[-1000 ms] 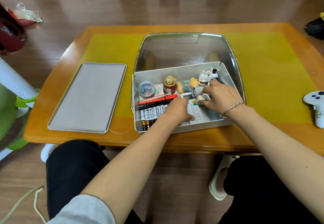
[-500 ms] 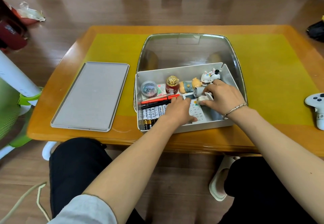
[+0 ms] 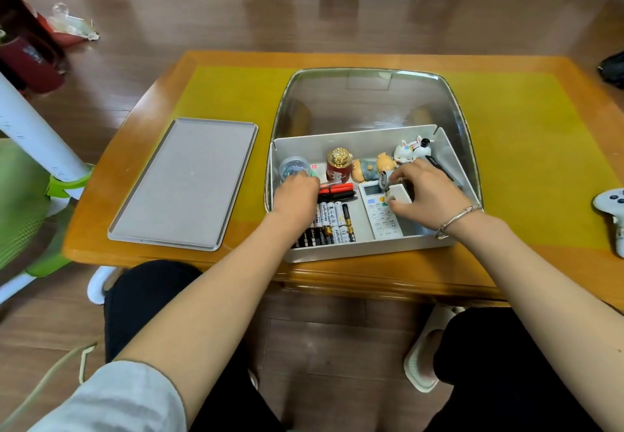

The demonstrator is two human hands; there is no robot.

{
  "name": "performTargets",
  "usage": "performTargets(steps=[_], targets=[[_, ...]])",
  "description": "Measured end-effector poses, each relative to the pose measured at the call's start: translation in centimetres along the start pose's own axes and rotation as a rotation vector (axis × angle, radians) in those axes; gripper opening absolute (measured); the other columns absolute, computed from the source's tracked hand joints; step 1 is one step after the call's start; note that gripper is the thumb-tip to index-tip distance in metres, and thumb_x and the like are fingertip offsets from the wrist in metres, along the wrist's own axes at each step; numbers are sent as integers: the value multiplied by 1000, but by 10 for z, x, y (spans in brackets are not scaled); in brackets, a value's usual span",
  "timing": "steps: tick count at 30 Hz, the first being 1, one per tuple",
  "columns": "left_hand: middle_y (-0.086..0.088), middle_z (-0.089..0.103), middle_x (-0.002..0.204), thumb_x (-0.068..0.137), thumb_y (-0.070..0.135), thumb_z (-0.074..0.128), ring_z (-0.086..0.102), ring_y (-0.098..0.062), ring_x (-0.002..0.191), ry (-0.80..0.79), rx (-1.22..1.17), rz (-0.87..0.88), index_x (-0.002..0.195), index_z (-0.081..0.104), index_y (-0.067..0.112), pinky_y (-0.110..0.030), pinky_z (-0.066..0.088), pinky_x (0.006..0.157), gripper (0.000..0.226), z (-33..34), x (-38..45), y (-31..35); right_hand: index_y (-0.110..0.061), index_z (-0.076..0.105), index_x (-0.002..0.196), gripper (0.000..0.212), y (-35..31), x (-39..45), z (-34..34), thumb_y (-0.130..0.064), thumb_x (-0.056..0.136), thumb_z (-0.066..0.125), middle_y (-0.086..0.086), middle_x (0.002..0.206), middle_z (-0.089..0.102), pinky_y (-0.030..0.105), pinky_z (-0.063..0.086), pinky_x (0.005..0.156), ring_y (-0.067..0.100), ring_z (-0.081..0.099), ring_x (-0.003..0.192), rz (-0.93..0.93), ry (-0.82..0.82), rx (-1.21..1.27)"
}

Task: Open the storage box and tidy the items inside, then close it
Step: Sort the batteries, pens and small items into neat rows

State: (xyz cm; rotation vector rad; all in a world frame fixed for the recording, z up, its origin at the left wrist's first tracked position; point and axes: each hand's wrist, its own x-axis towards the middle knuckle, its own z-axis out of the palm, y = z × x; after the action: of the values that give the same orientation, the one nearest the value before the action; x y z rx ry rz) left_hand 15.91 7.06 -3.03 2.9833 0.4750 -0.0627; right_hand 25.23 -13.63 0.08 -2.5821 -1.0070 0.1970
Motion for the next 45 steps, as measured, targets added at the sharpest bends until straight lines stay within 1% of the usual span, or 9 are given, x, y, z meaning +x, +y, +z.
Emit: performTargets(steps=[8, 12, 15, 18, 24, 28, 32, 38, 45], targets=[[-15, 58, 118, 90, 0, 53, 56, -32, 107, 88, 34, -42, 116, 59, 6, -38, 49, 83, 27, 3, -1, 2, -18, 60, 118, 45, -1, -11, -6, -30, 77, 75, -3, 103, 55, 19, 33, 77, 10, 48, 87, -24, 32, 36], [-15, 60, 116, 90, 1, 55, 57, -31, 106, 92, 15, -49, 116, 59, 6, -38, 49, 83, 27, 3, -1, 3, -18, 55, 130, 46, -3, -15, -4, -20, 85, 67, 3, 130, 58, 26, 36, 99, 20, 51, 120, 5, 59, 121], [-14, 59, 117, 89, 9, 61, 55, -30, 107, 91, -33, -50, 116, 56, 7, -38, 48, 83, 27, 2, -2, 2, -21, 55, 127, 49, -2, -15, -2, -17, 81, 72, 7, 111, 63, 26, 44, 85, 19, 59, 91, 71, 74, 264], [-4, 59, 107, 88, 30, 66, 54, -22, 102, 98, -244, 62, 108, 57, 14, -32, 45, 80, 27, 0, -3, 6, -22, 60, 108, 40, -3, -15, -1, -13, 74, 78, 16, 87, 64, 34, 51, 72, 16, 52, 65, 138, 119, 477], [6, 61, 101, 84, 38, 69, 56, -10, 90, 38, -683, 242, 122, 59, 18, -26, 50, 79, 44, -8, -16, 35, -14, 65, 107, 39, -12, -14, -1, 1, 73, 76, 11, 99, 70, 21, 56, 75, 2, 66, 76, 125, 161, 784], [0, 66, 98, 87, 26, 68, 59, -13, 84, 39, -861, 219, 117, 61, 13, -26, 49, 77, 34, -9, -19, 44, -4, 60, 113, 36, -19, -16, 3, 10, 80, 64, 20, 106, 65, 37, 55, 87, 23, 63, 92, 104, 125, 958], [11, 56, 82, 86, 29, 69, 49, -4, 69, 189, -701, 130, 100, 60, 16, -22, 37, 60, 21, -9, -20, 45, -14, 63, 108, 28, -19, -15, 5, 4, 87, 59, 9, 104, 65, 26, 59, 69, 19, 64, 79, 103, 154, 889], [3, 49, 86, 81, 26, 73, 46, -16, 82, 286, -431, 176, 84, 43, 20, -28, 30, 65, 30, -9, -21, 51, -8, 68, 93, 21, -16, -10, 2, -28, 90, 61, 14, 76, 68, 25, 52, 46, 15, 60, 51, 262, 59, 773], [-7, 52, 104, 80, 19, 75, 50, -23, 97, 257, -469, 258, 102, 52, 9, -27, 37, 76, 33, -2, -28, 72, 2, 64, 95, 15, -14, -10, -1, -11, 88, 63, 17, 64, 64, 24, 53, 46, 13, 59, 41, 387, 42, 892]])
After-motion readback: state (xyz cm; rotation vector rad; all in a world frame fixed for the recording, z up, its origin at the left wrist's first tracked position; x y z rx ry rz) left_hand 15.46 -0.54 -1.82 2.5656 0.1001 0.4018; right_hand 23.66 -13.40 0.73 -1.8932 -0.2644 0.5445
